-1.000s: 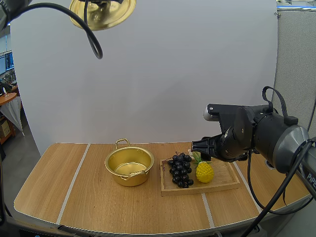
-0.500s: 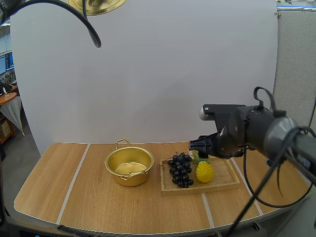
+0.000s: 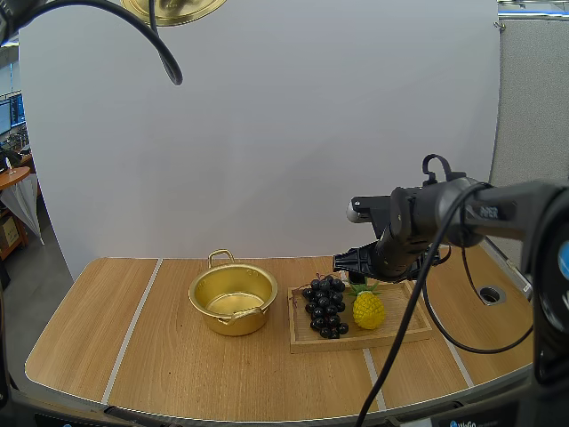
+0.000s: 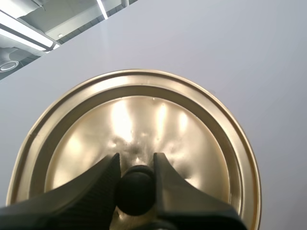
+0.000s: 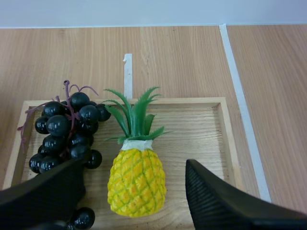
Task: Open the pot, put the pineapple inside, and close it
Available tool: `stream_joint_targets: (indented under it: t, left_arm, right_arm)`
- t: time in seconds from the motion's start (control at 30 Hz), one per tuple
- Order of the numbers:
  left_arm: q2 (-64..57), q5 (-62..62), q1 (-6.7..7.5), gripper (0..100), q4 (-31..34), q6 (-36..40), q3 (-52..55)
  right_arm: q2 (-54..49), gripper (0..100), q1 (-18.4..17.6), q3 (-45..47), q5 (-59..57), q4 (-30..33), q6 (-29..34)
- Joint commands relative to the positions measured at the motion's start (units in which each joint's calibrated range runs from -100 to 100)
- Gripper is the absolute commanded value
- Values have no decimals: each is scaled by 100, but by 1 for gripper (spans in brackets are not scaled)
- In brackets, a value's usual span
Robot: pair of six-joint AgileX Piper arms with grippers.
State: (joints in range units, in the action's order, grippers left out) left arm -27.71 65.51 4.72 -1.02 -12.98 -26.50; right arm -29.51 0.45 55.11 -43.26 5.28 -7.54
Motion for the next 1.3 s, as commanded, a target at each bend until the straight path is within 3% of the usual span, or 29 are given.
stream_joint_targets:
  t: [0.0, 1.27]
  left_arm:
    - [-34, -187, 14, 0, -10, 22, -48]
    - [-34, -187, 14, 0, -10, 22, -48]
  right_arm:
    - [159, 100, 27, -58, 54, -39, -31]
    - [2006, 100, 43, -58, 932, -31, -31]
